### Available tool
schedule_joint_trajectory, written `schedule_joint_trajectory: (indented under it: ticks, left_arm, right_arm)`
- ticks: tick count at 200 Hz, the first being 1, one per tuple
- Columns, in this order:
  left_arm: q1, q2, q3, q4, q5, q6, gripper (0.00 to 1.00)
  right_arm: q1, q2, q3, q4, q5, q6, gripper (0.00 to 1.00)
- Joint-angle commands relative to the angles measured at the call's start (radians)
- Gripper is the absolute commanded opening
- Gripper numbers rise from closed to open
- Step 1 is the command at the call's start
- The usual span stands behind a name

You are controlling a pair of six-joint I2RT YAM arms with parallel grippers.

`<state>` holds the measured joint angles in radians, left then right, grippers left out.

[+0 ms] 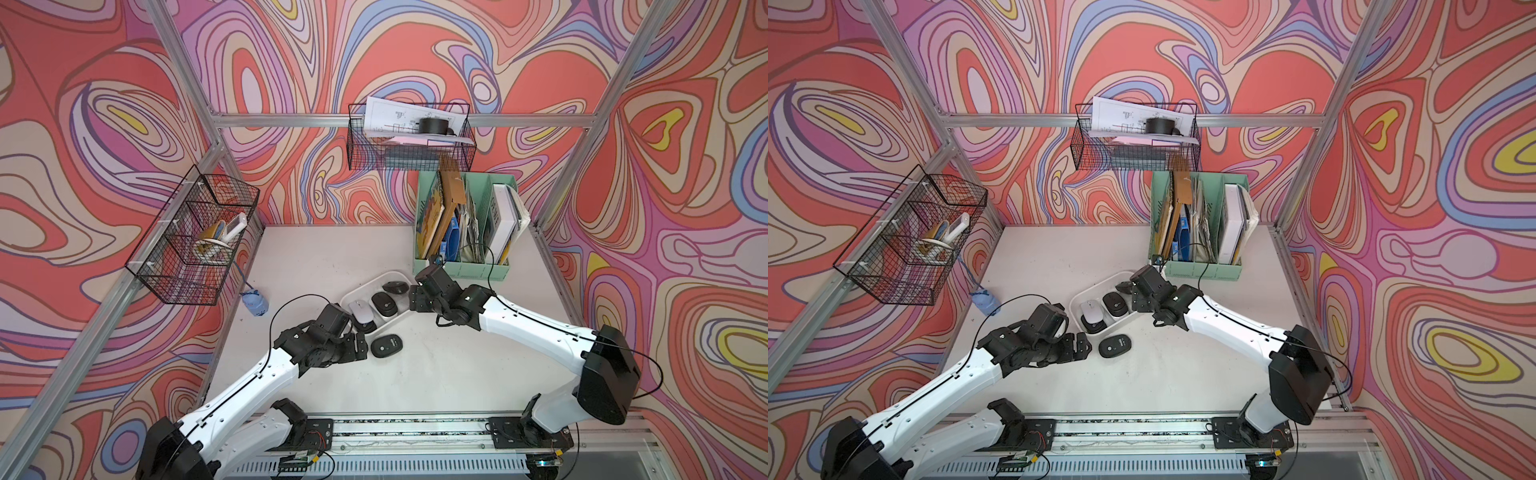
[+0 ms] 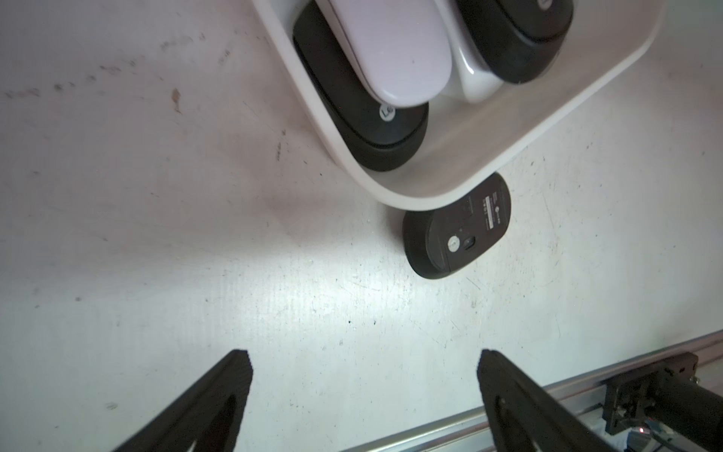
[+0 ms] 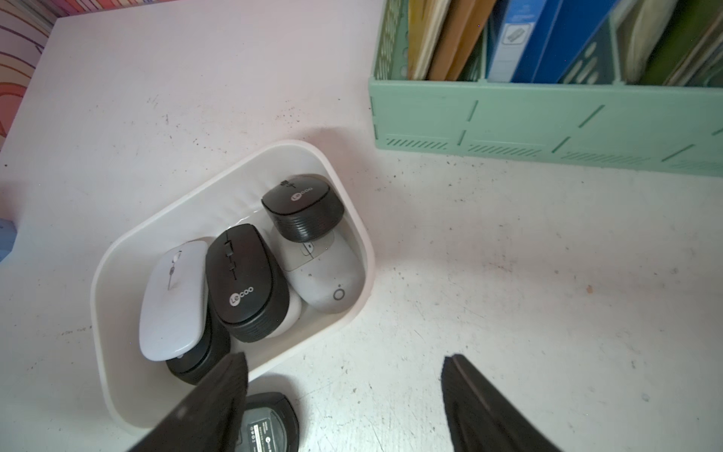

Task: Put the mouse in the storage box
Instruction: Pick up the mouse from the center of the board.

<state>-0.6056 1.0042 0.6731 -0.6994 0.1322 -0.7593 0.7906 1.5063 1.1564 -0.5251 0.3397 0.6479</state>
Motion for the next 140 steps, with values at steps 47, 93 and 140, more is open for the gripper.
schedule_joint_trajectory:
  ticks: [47,93,140]
  left_arm:
    - [-0.089,0.209,-0.007,0.241,0.052,0.027,0.95]
    - [-0.089,0.320,0.031,0.310,0.030,0.110,0.98]
    - [-0.089,0.393,0.028,0.390,0.072,0.130,0.96]
  right_arm:
    - [-0.022,-0.091,-0.110,0.060,0.026,0.038,0.81]
    - [-0.024,-0.110,-0.146,0.071,0.022,0.051,0.81]
    - [-0.025,-0.103,-0.155,0.076,0.021,0.057,0.81]
